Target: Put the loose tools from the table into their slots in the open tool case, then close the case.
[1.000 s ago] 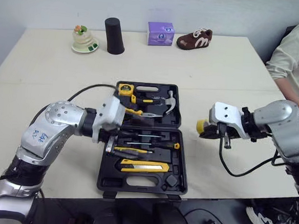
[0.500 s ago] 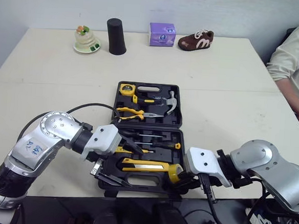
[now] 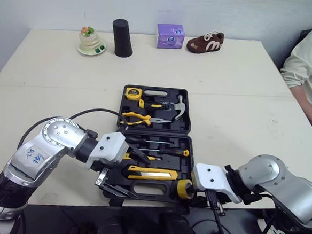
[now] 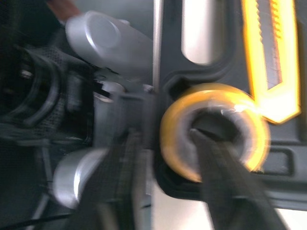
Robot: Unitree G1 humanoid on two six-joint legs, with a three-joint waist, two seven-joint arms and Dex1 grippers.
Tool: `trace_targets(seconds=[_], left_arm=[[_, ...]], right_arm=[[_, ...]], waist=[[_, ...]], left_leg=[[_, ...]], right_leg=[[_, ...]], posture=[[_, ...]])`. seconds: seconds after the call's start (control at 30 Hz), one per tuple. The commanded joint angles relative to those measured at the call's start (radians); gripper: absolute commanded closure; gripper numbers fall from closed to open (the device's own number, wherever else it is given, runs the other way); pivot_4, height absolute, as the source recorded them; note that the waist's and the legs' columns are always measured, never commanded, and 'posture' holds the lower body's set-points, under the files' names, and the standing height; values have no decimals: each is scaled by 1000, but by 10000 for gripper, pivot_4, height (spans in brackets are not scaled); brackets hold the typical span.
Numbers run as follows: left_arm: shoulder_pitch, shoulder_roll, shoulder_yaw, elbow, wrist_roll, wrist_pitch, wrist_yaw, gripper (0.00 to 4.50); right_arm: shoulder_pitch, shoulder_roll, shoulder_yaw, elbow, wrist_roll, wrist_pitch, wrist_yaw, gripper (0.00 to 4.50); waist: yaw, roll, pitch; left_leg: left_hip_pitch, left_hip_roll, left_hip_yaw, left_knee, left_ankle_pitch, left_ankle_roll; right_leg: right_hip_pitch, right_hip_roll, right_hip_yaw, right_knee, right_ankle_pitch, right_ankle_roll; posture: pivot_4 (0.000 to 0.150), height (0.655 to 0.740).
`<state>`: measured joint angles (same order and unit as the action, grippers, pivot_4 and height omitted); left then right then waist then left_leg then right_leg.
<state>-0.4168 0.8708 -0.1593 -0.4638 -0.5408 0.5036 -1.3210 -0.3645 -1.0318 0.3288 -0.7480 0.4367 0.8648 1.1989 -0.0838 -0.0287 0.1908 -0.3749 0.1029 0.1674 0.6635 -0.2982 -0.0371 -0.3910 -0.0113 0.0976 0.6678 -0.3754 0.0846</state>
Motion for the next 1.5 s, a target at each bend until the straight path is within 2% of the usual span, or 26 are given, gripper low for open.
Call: trace_targets(seconds=[0.03, 0.13, 0.27, 0.3, 0.33, 0.43, 0.47, 0.57, 0.77, 0.97, 1.1, 1.3, 1.33, 1.37, 1.43, 1.5], left_arm=[[-9, -7, 6, -31, -15, -3, 3, 0], [-12, -14, 1, -29, -13, -4, 4, 0], [-21, -27, -8, -26, -12, -1, 8, 0], [-21, -29, -7, -27, -15, 2, 8, 0], [-21, -31, -6, -28, -19, 7, 10, 0], [-19, -35, -4, -30, -28, 21, 14, 0], [-18, -35, -4, -27, -27, 20, 12, 0], [-14, -34, -5, -16, -15, 10, 8, 0], [-26, -39, -8, 0, -4, 2, 10, 0], [-39, -47, -6, 45, 32, -33, 18, 0], [-33, -58, -1, 125, 90, -66, 61, 0], [1, -46, 147, 335, 127, -116, 166, 0], [1, -36, 171, 388, 143, -133, 182, 5265], [-2, -32, 184, 428, 156, -149, 193, 7062], [-10, -18, 202, 527, 202, -195, 222, 15167], [-21, -12, 200, 633, 255, -254, 248, 25211]], right_arm=[[-29, 6, -174, -53, 166, 59, 3, 20476], [8, 16, -236, -54, 210, 36, -15, 20476], [136, 123, -272, -27, 179, -101, -92, 20476], [164, 143, -271, -17, 164, -136, -100, 25754], [206, 168, -269, -5, 157, -175, -102, 28237], [299, 229, -248, 50, 110, -285, -127, 43447], [318, 247, -232, 78, 72, -336, -137, 44385], [362, 279, -190, 150, 1, -441, -137, 44385], [433, 293, -125, 302, -91, -525, -149, 44385], [528, 299, -139, 448, -103, -655, -143, 44385], [525, 292, -190, 424, -17, -607, -144, 44385], [355, 246, -385, 287, 226, -375, -239, 44385], [313, 240, -415, 297, 227, -355, -268, 45000], [284, 237, -432, 307, 224, -340, -287, 45000], [214, 215, -441, 362, 157, -334, -320, 45000], [147, 195, -418, 442, 71, -337, -353, 45000]], waist=[[0, 0, 0], [0, -1, 0], [1, -2, -1], [1, -2, -1], [1, -2, -1], [0, -3, -1], [0, -3, -2], [0, -3, -1], [0, -4, -2], [4, -9, -7], [14, -17, -11], [28, -16, -10], [27, -16, -10], [27, -15, -10], [28, -15, -10], [28, -14, -9]], left_leg=[[0, 0, 0, 0, 0, 0], [0, 0, 0, 0, 0, 0], [0, 0, -2, -1, 0, 0], [-1, 0, -2, -1, 0, 0], [-1, 0, -2, -1, 0, 0], [-1, -1, -2, 0, 0, 0], [-1, -1, -2, 0, 0, 0], [0, -1, -1, 1, 0, 0], [0, -2, -1, 1, 0, 1], [9, -2, -8, 0, 0, 1], [10, -3, -11, 0, -1, 2], [7, -1, -10, 1, -1, 3], [6, -1, -10, 1, -1, 3], [6, -1, -10, 1, -1, 3], [6, -1, -10, -1, -1, 1], [6, 0, -11, -2, -1, 0]], right_leg=[[0, 0, 0, 0, 0, 0], [0, 0, 0, 0, 0, 0], [1, 1, -1, -2, 0, 0], [1, 1, -1, -2, 0, 0], [1, 1, -1, -2, 0, 0], [1, 1, -1, -2, 1, 1], [1, 1, -1, -2, 1, 1], [2, 2, -1, -2, 1, 2], [2, 3, -1, -1, 1, 2], [17, 3, -7, -7, 1, 1], [20, 1, -9, -8, 1, 1], [16, -2, -8, -7, 2, 2], [15, -5, -8, -7, 2, 1], [14, -5, -9, -7, 2, 1], [14, -3, -10, -7, 1, -2], [13, -1, -11, -7, 0, -4]], posture=[[1500, 7386], [1500, 7386], [1500, 7386], [1500, 7386], [1500, 7386], [1500, 7386], [1500, 7386], [1500, 7386], [1500, 7386], [1500, 7386], [1500, 7386], [1500, 7386], [1500, 7386], [1500, 7386], [1500, 7386], [1500, 7386]])
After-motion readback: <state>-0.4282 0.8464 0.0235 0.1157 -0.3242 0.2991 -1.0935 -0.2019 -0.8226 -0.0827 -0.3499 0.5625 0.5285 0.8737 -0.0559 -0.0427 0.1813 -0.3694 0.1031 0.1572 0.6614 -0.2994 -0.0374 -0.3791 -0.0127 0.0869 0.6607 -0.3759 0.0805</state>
